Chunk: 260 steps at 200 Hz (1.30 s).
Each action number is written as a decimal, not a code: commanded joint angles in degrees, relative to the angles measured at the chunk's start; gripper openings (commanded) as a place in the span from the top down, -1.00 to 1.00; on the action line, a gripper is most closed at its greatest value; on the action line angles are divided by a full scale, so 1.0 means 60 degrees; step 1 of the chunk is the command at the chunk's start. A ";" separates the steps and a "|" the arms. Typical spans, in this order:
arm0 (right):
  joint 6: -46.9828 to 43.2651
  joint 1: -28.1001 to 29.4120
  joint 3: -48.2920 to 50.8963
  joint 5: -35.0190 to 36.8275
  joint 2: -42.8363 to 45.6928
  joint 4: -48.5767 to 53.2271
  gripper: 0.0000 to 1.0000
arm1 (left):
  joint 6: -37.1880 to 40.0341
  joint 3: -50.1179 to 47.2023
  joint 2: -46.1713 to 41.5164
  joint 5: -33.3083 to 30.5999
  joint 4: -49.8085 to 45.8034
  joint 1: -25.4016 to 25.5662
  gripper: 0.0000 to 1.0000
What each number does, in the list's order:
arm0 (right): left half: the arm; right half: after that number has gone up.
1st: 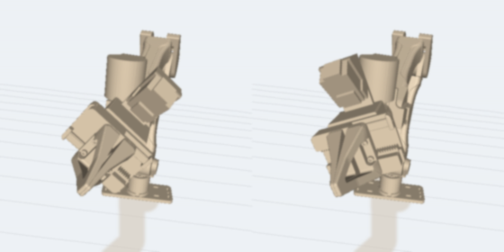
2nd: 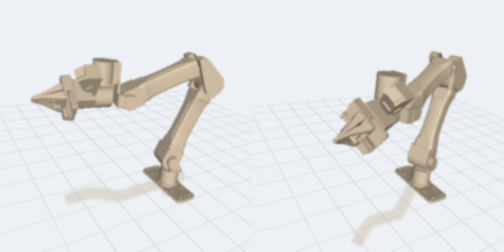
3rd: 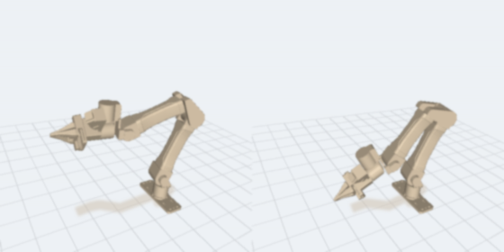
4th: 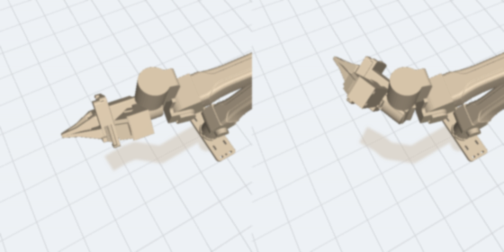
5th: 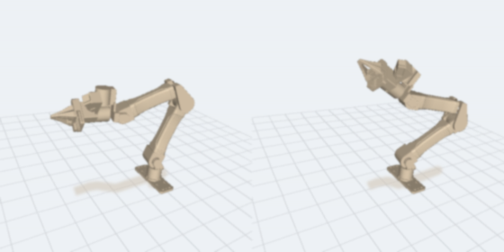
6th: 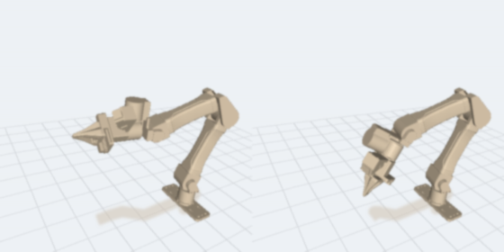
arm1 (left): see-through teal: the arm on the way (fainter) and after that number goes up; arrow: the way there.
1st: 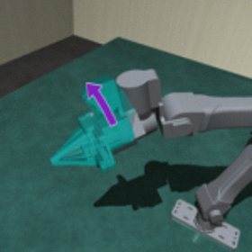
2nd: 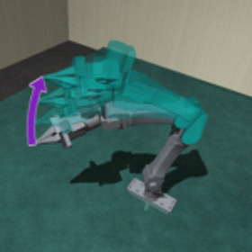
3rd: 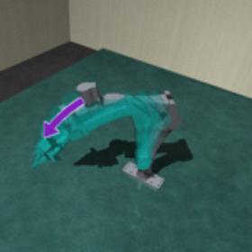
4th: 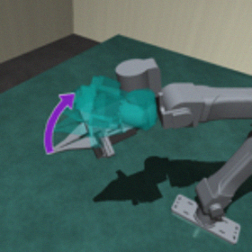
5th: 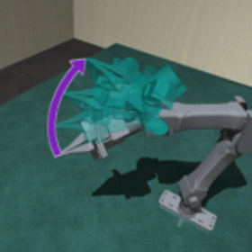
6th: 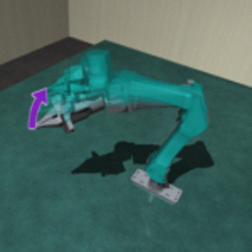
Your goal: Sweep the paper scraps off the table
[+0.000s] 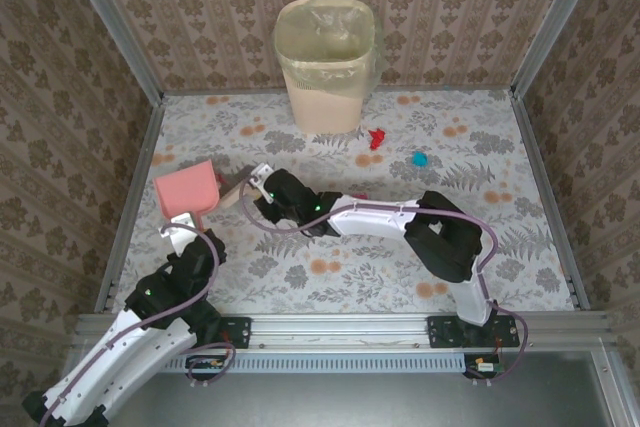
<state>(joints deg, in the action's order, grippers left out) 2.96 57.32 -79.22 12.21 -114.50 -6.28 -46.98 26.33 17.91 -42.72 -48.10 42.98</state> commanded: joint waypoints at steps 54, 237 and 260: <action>-0.0873 -0.0074 0.2715 0.2532 0.2413 0.0269 1.00 | 0.0272 -0.0123 -0.0108 0.0250 0.0319 -0.0129 1.00; 0.6497 -0.2923 0.4225 -0.0635 0.7115 0.2895 1.00 | 0.1944 -0.0436 0.3123 0.4736 0.3460 -0.0977 1.00; 0.6544 -0.3056 0.3322 0.0277 0.6859 0.4202 1.00 | 0.2215 -0.0374 0.3974 0.5650 0.4062 -0.0971 1.00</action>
<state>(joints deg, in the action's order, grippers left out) 38.02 39.99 -53.84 9.02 -73.45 11.88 -36.88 24.14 37.80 -16.56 -29.28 37.41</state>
